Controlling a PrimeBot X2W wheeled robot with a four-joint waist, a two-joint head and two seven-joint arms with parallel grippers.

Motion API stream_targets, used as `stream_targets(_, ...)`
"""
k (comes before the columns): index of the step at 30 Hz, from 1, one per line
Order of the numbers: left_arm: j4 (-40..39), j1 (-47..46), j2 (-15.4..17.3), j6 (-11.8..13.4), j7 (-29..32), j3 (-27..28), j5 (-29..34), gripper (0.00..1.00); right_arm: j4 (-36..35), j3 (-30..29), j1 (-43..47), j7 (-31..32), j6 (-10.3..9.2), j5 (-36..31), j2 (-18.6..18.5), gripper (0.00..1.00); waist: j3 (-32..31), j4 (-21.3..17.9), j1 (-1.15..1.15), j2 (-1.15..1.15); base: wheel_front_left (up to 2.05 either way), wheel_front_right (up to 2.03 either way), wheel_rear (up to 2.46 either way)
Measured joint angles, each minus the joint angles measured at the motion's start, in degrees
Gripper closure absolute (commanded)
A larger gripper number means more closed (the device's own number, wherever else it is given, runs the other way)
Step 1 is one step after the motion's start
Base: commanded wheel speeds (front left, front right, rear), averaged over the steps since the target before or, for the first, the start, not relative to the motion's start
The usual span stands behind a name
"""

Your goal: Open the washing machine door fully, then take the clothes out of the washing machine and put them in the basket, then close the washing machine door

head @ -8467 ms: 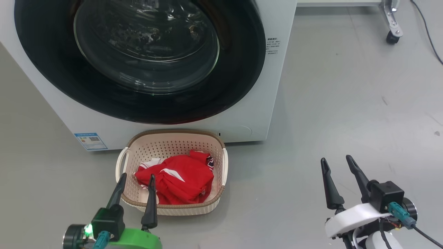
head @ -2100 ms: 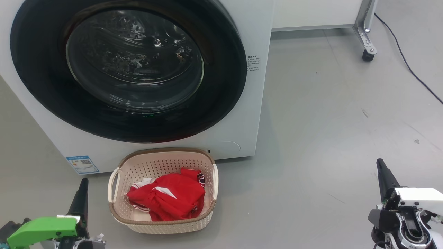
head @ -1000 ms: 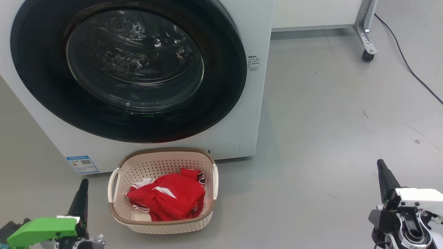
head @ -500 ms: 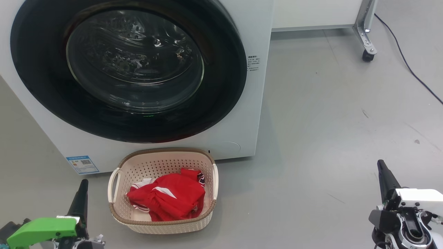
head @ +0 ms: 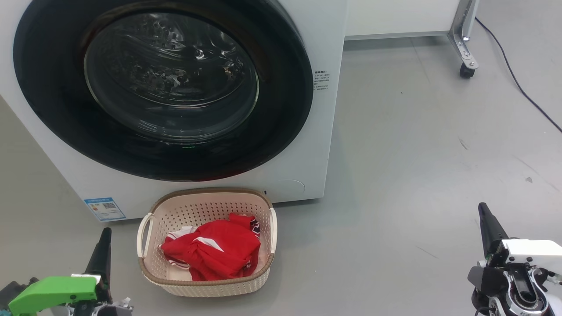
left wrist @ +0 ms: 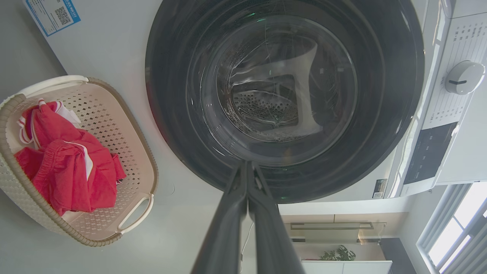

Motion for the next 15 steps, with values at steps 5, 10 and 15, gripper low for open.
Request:
stream_targets(5, 0.0, 0.0, 0.0, 0.0, 0.0, 0.0, 0.0, 1.00, 0.0, 0.0, 0.0, 0.0, 0.24, 0.0, 0.0, 1.00, 0.0, 0.0, 0.00, 0.00, 0.00, 0.00, 0.00)
stream_targets(10, 0.1, 0.0, 0.0, 0.0, 0.0, 0.1, 0.0, 1.00, 0.0, 0.0, 0.0, 0.0, 0.24, 0.0, 0.0, 1.00, 0.0, 0.0, 0.00, 0.00, 0.00, 0.00, 0.00)
stream_targets(15, 0.1, 0.0, 0.0, 0.0, 0.0, 0.1, 0.0, 1.00, 0.1, -0.1, 0.0, 0.0, 0.24, 0.0, 0.0, 1.00, 0.0, 0.0, 0.00, 0.00, 0.00, 0.00, 0.00)
